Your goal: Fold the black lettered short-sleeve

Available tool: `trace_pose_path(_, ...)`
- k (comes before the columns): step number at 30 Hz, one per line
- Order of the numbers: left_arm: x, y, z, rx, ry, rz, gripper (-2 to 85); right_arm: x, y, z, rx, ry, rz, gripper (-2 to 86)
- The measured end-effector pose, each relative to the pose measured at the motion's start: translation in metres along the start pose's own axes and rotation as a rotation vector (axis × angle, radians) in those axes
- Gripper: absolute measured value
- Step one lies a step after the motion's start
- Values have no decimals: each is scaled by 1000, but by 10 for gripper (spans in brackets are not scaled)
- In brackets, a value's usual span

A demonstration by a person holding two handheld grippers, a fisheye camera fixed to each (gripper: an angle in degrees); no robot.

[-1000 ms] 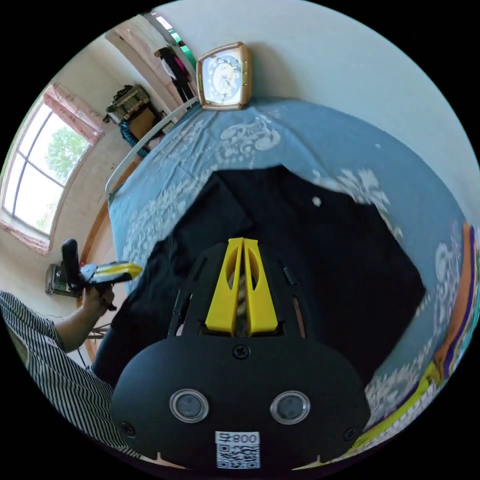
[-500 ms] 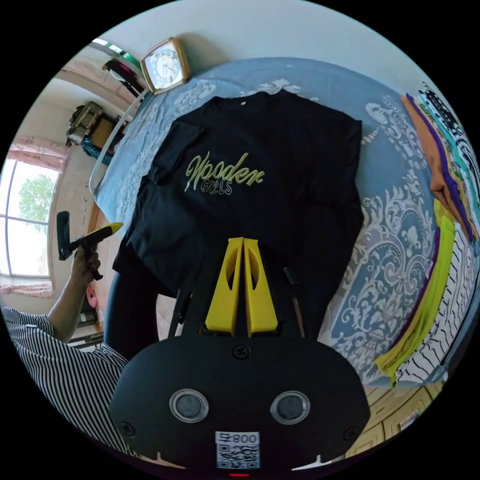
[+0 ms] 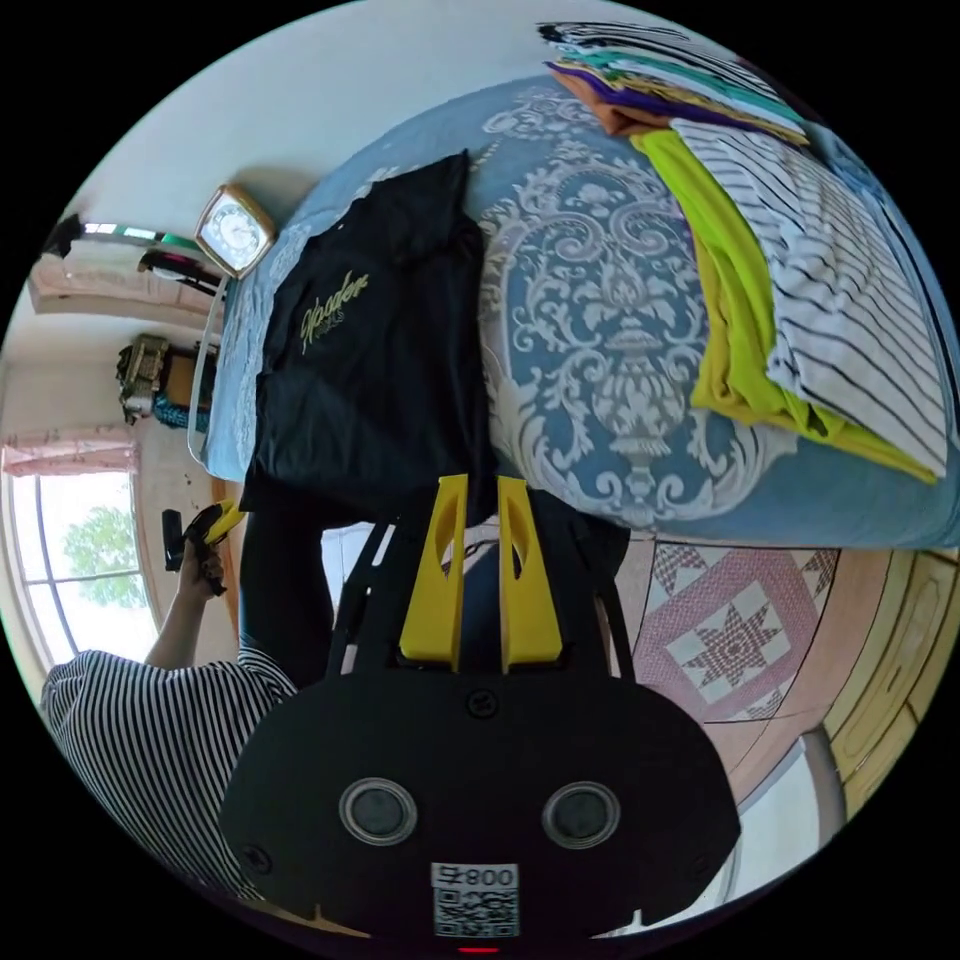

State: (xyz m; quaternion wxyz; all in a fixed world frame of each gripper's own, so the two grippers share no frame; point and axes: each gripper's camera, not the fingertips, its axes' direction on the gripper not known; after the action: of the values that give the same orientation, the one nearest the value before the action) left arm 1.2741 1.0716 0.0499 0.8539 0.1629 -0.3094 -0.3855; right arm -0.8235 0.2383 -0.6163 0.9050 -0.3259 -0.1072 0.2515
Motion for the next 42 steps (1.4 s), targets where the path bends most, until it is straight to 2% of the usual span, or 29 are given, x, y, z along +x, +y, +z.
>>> trace_pose_path(8,7,-8,11,-73,-62,33,112,73,48,19,-7,-31,21,76)
trace_pose_path(17,4,3,2,-91,-180,45,44,144,76,51,-47,-61,54,70)
trace_pose_path(25,-4,22,-19,-68,-79,87,18,189,108,54,-54,-125,-6,35)
trace_pose_path(33,-29,48,-66,25,56,110,16,236,146,16,64,-317,-72,25)
trace_pose_path(42,-67,77,-95,69,146,131,13,262,186,-5,88,-355,-135,22)
